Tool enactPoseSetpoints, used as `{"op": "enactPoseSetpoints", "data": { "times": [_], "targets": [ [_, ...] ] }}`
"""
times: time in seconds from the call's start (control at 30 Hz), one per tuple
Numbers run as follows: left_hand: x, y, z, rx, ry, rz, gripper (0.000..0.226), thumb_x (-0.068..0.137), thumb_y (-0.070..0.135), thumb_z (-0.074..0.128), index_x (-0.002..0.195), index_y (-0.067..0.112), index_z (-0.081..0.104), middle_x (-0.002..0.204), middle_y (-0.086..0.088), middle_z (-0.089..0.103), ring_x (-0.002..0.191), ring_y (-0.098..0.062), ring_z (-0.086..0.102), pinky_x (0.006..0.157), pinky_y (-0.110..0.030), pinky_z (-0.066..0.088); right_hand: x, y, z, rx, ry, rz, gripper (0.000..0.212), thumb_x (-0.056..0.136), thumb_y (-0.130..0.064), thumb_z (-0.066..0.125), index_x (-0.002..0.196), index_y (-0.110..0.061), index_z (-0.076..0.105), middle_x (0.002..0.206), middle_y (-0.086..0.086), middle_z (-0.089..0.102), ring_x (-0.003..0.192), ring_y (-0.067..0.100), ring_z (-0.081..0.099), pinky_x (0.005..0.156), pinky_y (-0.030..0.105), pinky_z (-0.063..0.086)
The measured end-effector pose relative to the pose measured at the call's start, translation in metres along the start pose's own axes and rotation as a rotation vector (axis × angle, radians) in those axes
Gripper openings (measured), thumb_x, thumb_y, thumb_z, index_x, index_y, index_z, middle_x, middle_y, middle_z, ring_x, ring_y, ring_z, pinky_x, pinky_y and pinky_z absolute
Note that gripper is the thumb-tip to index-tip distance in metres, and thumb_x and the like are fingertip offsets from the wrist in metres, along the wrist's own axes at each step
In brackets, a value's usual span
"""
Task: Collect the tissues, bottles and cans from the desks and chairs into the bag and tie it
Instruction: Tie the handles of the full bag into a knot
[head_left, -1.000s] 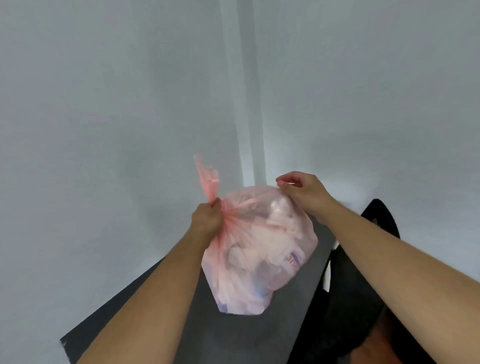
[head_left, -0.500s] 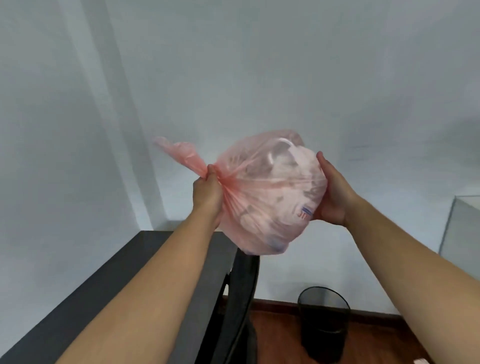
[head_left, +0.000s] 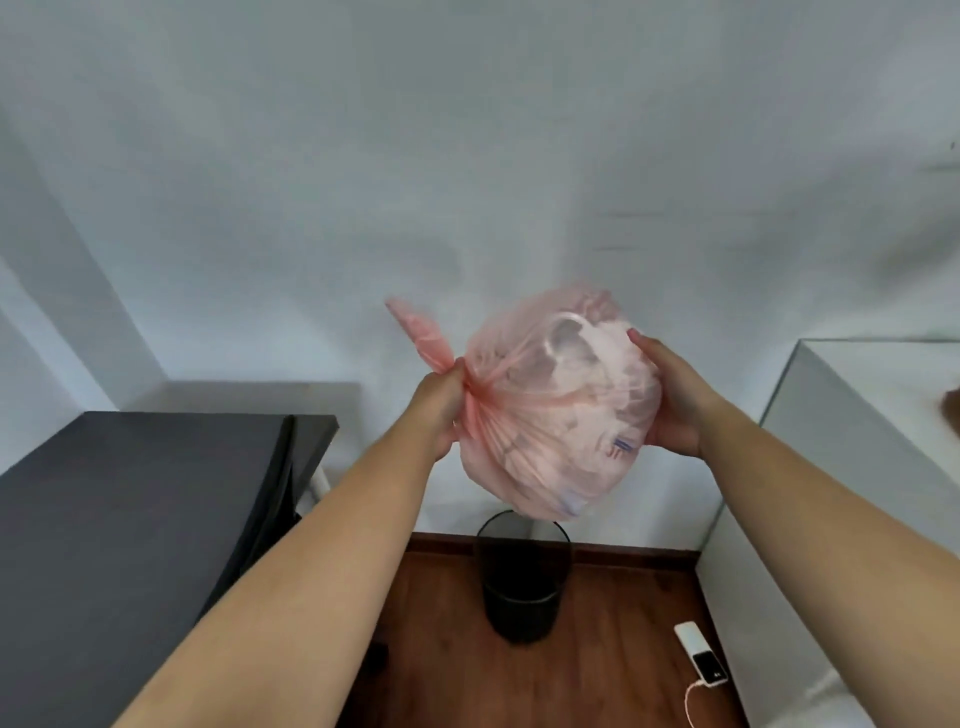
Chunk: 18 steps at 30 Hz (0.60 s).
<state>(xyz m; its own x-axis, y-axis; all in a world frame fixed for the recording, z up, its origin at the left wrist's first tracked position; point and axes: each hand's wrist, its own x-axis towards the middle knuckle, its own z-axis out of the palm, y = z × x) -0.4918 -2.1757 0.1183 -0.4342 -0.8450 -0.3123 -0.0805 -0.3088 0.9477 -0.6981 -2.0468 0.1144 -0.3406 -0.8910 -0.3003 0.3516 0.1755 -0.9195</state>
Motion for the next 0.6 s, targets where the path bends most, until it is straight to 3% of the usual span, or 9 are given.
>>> {"op": "enactPoseSetpoints", "data": {
  "times": [0.1, 0.2, 0.3, 0.33, 0.43, 0.6],
  "targets": [
    [0.044, -0.027, 0.009, -0.002, -0.015, -0.078, 0.040, 0.097, 0.037, 0.045, 0.127, 0.013, 0.054, 0.125, -0.001, 0.059, 0.114, -0.015, 0.055, 0.085, -0.032, 0.046, 0.046, 0.028, -0.019, 0.072, 0.016, 0.023, 0.052, 0.084, -0.053, 0.054, 0.123, -0.020, 0.064, 0.113, 0.008, 0.071, 0.099, 0.028, 0.067, 0.097, 0.043, 0.047],
    [0.097, -0.057, 0.012, -0.004, -0.033, -0.145, 0.037, 0.098, 0.036, 0.045, 0.124, 0.013, 0.056, 0.121, 0.003, 0.060, 0.112, -0.018, 0.058, 0.094, -0.033, 0.046, 0.089, 0.058, -0.028, 0.139, 0.061, 0.053, 0.044, 0.090, -0.045, 0.051, 0.121, -0.017, 0.064, 0.104, 0.008, 0.073, 0.091, 0.025, 0.070, 0.090, 0.039, 0.050],
    [0.148, -0.092, 0.020, -0.008, -0.066, -0.209, 0.028, 0.100, 0.032, 0.042, 0.103, 0.014, 0.064, 0.098, 0.003, 0.067, 0.090, -0.011, 0.063, 0.076, -0.025, 0.050, 0.131, 0.096, -0.043, 0.185, 0.150, 0.132, 0.044, 0.090, -0.043, 0.052, 0.122, -0.015, 0.064, 0.104, 0.010, 0.073, 0.095, 0.028, 0.068, 0.094, 0.042, 0.048],
    [0.164, -0.105, 0.022, 0.005, -0.077, -0.254, 0.028, 0.099, 0.034, 0.043, 0.098, 0.016, 0.065, 0.098, -0.001, 0.070, 0.087, -0.013, 0.064, 0.076, -0.026, 0.051, 0.144, 0.110, -0.050, 0.198, 0.179, 0.173, 0.045, 0.089, -0.043, 0.054, 0.122, -0.015, 0.064, 0.106, 0.011, 0.072, 0.098, 0.029, 0.067, 0.096, 0.042, 0.048],
    [0.219, -0.151, 0.026, 0.061, -0.078, -0.399, 0.034, 0.093, 0.042, 0.049, 0.108, 0.017, 0.066, 0.110, -0.004, 0.070, 0.102, -0.020, 0.063, 0.091, -0.033, 0.050, 0.191, 0.152, -0.069, 0.153, 0.241, 0.331, 0.050, 0.082, -0.050, 0.060, 0.120, -0.018, 0.066, 0.116, 0.012, 0.070, 0.110, 0.032, 0.063, 0.101, 0.046, 0.045],
    [0.285, -0.231, 0.021, 0.033, -0.061, -0.605, 0.021, 0.097, 0.033, 0.047, 0.103, 0.022, 0.064, 0.103, -0.001, 0.067, 0.097, -0.018, 0.061, 0.090, -0.033, 0.049, 0.265, 0.231, -0.095, 0.083, 0.328, 0.492, 0.064, 0.069, -0.057, 0.069, 0.122, -0.022, 0.063, 0.112, 0.007, 0.072, 0.106, 0.029, 0.067, 0.097, 0.045, 0.049]
  ]
}}
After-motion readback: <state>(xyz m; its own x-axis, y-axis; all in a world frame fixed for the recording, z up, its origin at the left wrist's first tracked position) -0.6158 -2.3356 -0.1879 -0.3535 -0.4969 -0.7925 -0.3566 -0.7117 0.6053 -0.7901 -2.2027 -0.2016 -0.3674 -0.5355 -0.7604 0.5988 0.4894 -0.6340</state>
